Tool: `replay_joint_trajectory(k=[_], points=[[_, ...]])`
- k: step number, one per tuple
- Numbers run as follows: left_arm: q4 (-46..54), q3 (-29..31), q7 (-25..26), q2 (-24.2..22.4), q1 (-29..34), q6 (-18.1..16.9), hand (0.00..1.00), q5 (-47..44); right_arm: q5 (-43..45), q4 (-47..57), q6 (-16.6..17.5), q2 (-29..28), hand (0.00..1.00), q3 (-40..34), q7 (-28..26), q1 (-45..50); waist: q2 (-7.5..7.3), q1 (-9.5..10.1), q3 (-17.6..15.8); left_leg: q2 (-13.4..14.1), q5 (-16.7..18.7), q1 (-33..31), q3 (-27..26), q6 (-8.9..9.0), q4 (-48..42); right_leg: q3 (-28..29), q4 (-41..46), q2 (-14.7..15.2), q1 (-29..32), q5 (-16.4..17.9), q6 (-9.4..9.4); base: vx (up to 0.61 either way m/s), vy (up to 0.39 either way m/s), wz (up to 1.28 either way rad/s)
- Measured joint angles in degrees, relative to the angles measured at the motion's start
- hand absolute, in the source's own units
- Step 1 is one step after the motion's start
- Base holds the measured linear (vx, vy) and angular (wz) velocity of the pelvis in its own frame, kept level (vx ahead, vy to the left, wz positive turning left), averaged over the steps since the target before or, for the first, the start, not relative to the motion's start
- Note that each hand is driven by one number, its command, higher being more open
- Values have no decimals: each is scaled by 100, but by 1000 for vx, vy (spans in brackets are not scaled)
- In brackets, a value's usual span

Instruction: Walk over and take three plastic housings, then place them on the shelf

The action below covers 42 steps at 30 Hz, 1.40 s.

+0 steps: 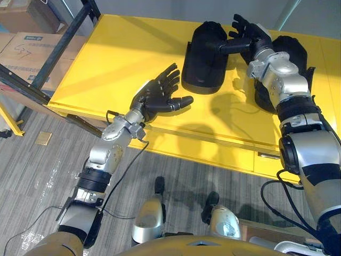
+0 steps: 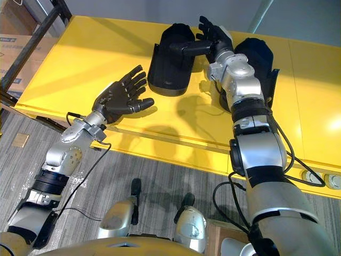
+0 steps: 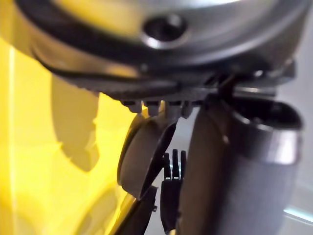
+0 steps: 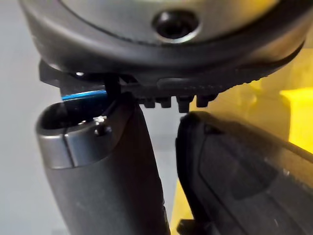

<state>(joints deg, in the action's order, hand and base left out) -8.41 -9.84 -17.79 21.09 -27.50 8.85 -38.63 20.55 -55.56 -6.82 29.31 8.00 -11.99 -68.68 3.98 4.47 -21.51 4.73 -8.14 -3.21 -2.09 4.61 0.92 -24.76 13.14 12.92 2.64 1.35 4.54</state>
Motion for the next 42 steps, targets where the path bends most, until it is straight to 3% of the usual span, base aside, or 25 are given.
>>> replay_joint_trajectory(k=[12,21,26,29,33,34,37,42], points=[[-80,-57,12,71,0,0,100,7,0,-8,-8,1,100,176,-502,-22,20,-9,-6,-10,-10,23,7,3,-64,8,105,36,-9,25,-23,-8,-17,0],[-92,-51,7,170,3,-4,100,8,-1,-96,-6,1,100,177,-477,-94,129,-11,-34,-10,-21,53,27,17,-21,-20,179,55,-17,93,-15,-18,-20,2],[113,20,132,263,133,-18,100,136,2,-2,-1,4,100,170,16,-92,129,-10,-33,-14,-51,53,18,12,32,-23,159,53,4,91,-13,8,-5,0],[572,183,288,296,527,-32,100,347,23,823,22,27,100,-151,447,90,128,-37,-33,-7,-36,53,0,27,34,-12,109,33,-2,89,-10,40,-27,-3],[1204,578,502,268,1256,-73,100,634,19,3151,412,110,100,-795,971,1155,122,-66,-22,6,17,209,-50,35,67,-15,-53,-11,-190,69,17,42,-19,-3],[1450,815,580,222,1623,-121,100,805,17,4140,521,119,100,-1010,1100,1851,118,-95,2,3,38,379,-104,24,153,-1,-150,-23,-342,54,42,75,-23,-11],[1751,1156,720,139,2107,-174,100,1008,-2,5407,702,-39,100,-1326,1231,3160,65,-152,263,-1,67,421,-200,8,268,53,-354,-60,-381,4,113,51,-4,-16],[2617,1388,818,-391,3058,-484,100,1256,10,6655,758,-1167,100,-1683,1049,5854,-175,-323,672,2,210,640,-547,3,386,328,-709,-123,-500,-125,195,73,-8,-29]])
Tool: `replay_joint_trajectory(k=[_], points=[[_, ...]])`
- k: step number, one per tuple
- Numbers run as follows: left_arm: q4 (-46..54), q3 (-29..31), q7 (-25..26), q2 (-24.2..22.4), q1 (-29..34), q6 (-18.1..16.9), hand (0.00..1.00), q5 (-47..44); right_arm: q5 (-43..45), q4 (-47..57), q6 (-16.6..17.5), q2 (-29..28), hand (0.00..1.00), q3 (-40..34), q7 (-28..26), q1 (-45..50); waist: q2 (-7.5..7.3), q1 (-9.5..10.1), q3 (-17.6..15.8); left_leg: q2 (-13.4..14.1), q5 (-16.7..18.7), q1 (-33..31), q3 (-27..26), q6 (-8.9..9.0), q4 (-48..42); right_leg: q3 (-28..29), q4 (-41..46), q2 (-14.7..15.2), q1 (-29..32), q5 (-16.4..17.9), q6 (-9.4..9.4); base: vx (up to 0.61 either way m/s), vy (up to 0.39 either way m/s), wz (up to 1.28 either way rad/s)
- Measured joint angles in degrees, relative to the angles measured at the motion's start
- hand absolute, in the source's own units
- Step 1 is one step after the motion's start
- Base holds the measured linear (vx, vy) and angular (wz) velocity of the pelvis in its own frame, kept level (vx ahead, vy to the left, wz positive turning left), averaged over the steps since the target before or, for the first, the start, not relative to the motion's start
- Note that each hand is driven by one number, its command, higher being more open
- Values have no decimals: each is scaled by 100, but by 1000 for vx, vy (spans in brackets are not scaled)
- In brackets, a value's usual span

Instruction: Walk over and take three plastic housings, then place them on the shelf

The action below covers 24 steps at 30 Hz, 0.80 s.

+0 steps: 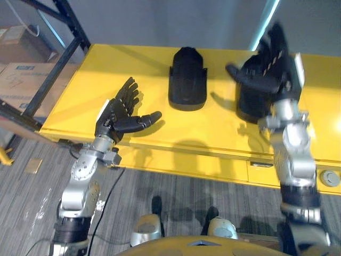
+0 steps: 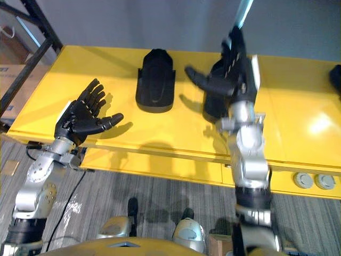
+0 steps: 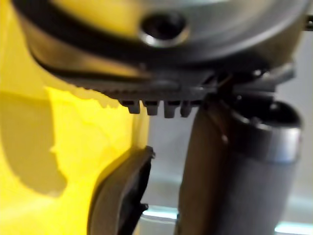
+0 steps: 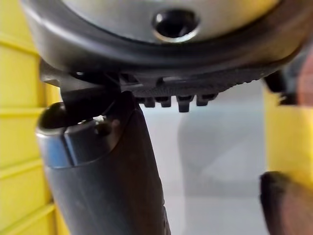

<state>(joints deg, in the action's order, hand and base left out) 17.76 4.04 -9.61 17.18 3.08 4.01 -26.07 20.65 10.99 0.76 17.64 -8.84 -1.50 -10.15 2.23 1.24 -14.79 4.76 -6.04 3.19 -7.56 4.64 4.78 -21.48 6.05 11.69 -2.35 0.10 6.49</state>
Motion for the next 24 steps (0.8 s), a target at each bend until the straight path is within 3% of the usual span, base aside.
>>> replay_joint_trajectory(k=[4,12,19,24], points=[[166,-249,80,-384,154,-166,100,152,9,459,2,-380,100,265,-420,879,-12,-160,91,7,92,96,-258,-16,1,228,-249,-32,-45,-157,33,39,2,-33],[220,-451,532,-602,472,-257,100,157,-16,1016,396,-511,100,1251,-1092,1454,-121,-156,442,85,193,149,-466,34,-1,405,-522,-161,-88,-257,16,26,-19,-14],[220,-524,678,-602,715,-255,100,161,-234,1015,575,-568,100,1533,-989,1646,-154,-155,506,86,232,215,-496,39,1,424,-561,-163,-169,-260,19,-4,-2,-2],[275,-650,768,-620,887,-256,100,170,-242,997,568,-652,100,1929,-399,1864,-127,-167,654,88,270,178,-514,52,2,421,-688,-182,-180,-273,38,-6,-2,-1]])
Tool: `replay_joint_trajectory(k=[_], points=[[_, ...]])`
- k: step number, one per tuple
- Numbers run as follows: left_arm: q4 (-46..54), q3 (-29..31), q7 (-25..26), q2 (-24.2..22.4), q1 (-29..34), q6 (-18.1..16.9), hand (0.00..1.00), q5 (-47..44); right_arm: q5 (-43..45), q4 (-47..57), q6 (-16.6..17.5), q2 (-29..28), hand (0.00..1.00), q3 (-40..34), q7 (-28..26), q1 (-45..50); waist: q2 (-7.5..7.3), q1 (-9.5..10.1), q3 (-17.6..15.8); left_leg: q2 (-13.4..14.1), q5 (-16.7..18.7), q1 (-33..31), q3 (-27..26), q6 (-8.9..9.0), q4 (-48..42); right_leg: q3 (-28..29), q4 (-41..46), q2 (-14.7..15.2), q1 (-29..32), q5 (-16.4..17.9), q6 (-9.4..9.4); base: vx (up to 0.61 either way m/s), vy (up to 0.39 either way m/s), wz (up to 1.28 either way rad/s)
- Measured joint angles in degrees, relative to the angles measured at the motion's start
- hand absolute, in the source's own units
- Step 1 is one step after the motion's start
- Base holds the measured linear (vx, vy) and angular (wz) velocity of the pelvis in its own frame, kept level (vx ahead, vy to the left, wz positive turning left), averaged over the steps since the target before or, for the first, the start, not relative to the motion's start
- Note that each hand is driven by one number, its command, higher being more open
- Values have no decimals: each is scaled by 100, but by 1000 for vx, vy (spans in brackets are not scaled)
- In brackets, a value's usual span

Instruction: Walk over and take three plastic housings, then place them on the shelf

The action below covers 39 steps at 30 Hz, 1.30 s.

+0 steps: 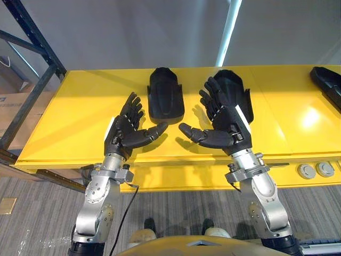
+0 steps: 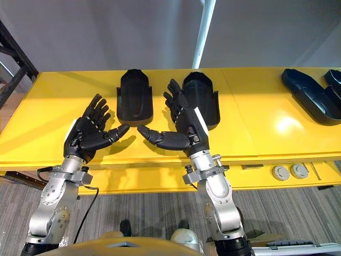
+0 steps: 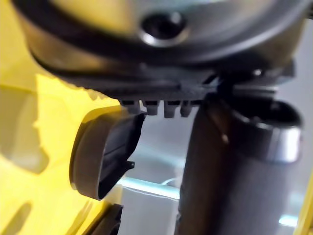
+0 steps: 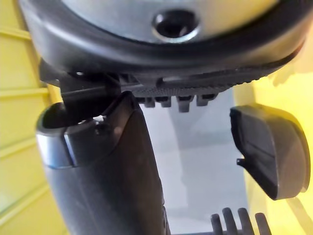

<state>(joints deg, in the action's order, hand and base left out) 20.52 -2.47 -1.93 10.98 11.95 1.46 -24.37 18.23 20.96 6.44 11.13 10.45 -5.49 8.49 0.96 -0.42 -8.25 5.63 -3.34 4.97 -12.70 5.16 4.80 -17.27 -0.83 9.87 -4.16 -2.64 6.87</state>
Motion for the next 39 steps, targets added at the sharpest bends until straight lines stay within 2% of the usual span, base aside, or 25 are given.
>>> replay_joint_trajectory(k=[3,9,19,27,39], points=[[25,0,32,-87,4,0,100,6,0,-71,-79,-77,100,167,343,4,19,-6,16,-4,-1,-32,7,1,-2,-14,-27,-2,14,-30,-6,0,0,0],[32,0,69,-146,4,0,100,13,1,-366,-220,-248,100,313,700,29,29,-13,33,-10,4,-46,29,6,-4,-49,-53,2,16,-29,-6,7,-1,1],[37,-128,108,-161,146,-1,100,1,-458,-782,-245,-287,100,501,1130,49,65,-35,68,-10,7,-55,34,8,-3,-63,-63,3,22,-27,-8,0,0,0],[39,-228,126,-222,190,-1,100,1,-663,-1008,-255,-323,100,531,1790,58,131,-122,134,-8,15,-75,26,14,-4,-71,-96,-8,36,-28,-8,0,0,0],[45,-228,121,-222,190,-1,100,-1,-665,-1008,-255,-490,100,452,2107,72,126,-130,149,-6,21,-75,-8,11,-4,-49,-91,-7,59,-29,-7,0,0,-1]])
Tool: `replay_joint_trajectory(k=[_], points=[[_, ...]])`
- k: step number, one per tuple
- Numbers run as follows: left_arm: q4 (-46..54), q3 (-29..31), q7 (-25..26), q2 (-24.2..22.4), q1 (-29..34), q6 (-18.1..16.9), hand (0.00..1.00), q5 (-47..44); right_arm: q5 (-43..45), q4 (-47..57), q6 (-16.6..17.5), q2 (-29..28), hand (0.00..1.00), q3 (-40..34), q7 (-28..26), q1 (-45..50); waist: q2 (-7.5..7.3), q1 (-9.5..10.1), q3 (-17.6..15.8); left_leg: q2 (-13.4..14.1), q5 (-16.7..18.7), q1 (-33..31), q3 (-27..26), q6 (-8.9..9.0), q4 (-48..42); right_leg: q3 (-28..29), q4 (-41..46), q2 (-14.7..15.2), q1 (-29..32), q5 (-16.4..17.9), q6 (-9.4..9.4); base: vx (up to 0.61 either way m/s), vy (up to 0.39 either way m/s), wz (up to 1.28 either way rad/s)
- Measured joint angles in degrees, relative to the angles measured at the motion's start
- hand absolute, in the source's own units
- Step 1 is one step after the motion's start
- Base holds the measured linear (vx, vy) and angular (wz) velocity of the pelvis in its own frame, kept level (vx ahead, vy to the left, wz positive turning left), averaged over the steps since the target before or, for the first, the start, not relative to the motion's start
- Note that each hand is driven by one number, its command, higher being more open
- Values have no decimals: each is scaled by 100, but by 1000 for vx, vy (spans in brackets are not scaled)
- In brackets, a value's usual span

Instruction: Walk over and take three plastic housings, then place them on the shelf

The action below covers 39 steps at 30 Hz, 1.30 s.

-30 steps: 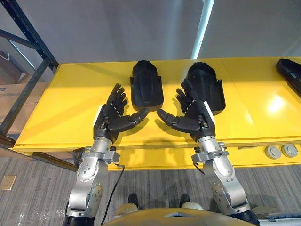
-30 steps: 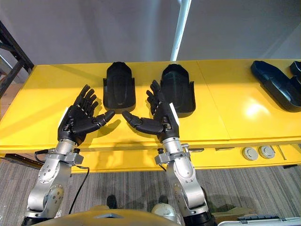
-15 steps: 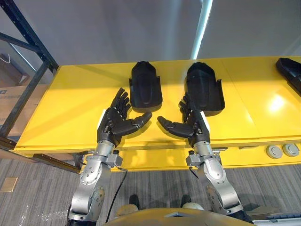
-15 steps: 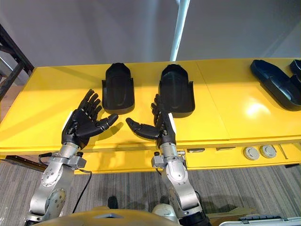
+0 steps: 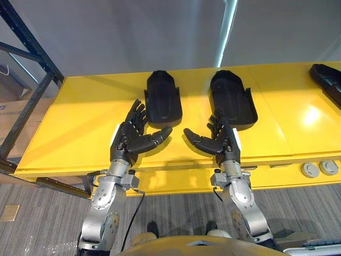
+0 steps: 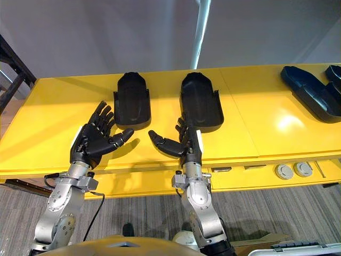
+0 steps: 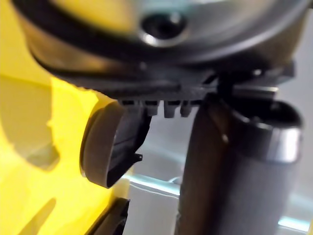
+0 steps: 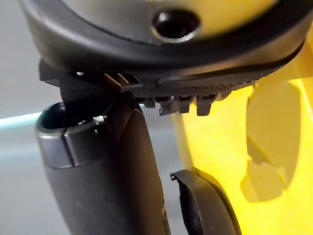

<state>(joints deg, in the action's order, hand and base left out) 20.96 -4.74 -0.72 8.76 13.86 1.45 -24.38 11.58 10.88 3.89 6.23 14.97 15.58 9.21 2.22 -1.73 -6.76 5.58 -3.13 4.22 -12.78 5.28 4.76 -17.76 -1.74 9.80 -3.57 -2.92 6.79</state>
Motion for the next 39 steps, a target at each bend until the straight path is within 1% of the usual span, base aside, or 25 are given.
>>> replay_joint_trajectory(k=[8,11,14,16,19,21,22,24,26,28,33,36,37,39], points=[[273,-1,-17,0,6,1,100,1,4,0,0,-33,100,-119,-3,1,2,0,11,0,1,0,-1,0,0,-1,-1,0,1,0,0,0,0,0],[272,0,-32,0,12,1,100,2,8,0,10,-36,100,-143,-105,1,-4,-2,27,0,1,0,-1,1,0,-4,-1,0,0,-1,1,0,0,0],[272,0,-72,1,12,1,100,2,8,1,167,-30,100,-151,-267,0,-12,0,38,0,1,1,0,1,0,-5,-1,0,-2,-1,1,0,0,0],[272,1,-72,2,11,1,100,4,65,59,410,15,100,-191,-504,0,-17,-4,43,1,1,7,-7,1,0,2,0,-1,-5,-2,3,0,0,0],[272,16,-63,4,11,0,100,5,141,396,493,67,100,-362,-850,30,-17,-2,43,1,2,15,-24,1,0,55,-1,-4,-1,-6,6,0,0,-2],[272,79,-46,5,22,-12,100,13,348,1046,608,101,100,-617,-1291,283,-25,-5,47,6,24,33,-80,2,-1,100,-1,-9,14,-8,8,0,0,-11],[272,110,-34,4,25,-30,100,13,390,1201,663,103,100,-697,-1403,371,-31,-9,51,7,30,38,-103,2,-1,129,-1,-11,25,-8,9,1,4,-18],[273,234,31,3,36,-191,100,11,578,1613,814,113,100,-1008,-1753,694,-60,-32,68,11,59,57,-224,7,-2,256,-7,-21,82,-30,8,3,7,-27],[277,335,127,-2,67,-399,100,0,819,1783,902,107,100,-1289,-2035,1024,-80,-85,75,9,108,128,-358,6,-2,373,-24,-22,89,-46,16,2,13,-34],[449,416,249,-9,219,-588,100,-3,972,1826,902,55,100,-1463,-2226,1337,-91,-211,78,9,193,131,-474,5,-66,446,-35,-12,109,-50,23,-2,17,-30],[634,388,427,-161,238,-841,100,-2,1004,1825,891,34,100,-1596,-2372,1808,-90,-335,77,9,229,121,-608,10,-70,573,-37,-20,210,-60,34,10,6,-14],[634,384,529,-192,245,-877,100,-4,1005,1825,887,-14,100,-1756,-2514,2072,-91,-341,68,8,252,106,-653,14,-72,637,-35,-26,261,-60,35,21,2,-9],[634,387,594,-195,254,-882,100,-18,1008,1825,881,-47,100,-1866,-2665,2201,-93,-345,65,9,279,110,-671,14,-89,656,-35,-26,261,-60,35,20,4,-6],[634,387,645,-196,257,-892,100,-40,1011,1825,852,-53,100,-1934,-2800,2273,-100,-350,49,11,322,107,-703,15,-148,691,-35,-22,261,-60,35,15,7,-9]])
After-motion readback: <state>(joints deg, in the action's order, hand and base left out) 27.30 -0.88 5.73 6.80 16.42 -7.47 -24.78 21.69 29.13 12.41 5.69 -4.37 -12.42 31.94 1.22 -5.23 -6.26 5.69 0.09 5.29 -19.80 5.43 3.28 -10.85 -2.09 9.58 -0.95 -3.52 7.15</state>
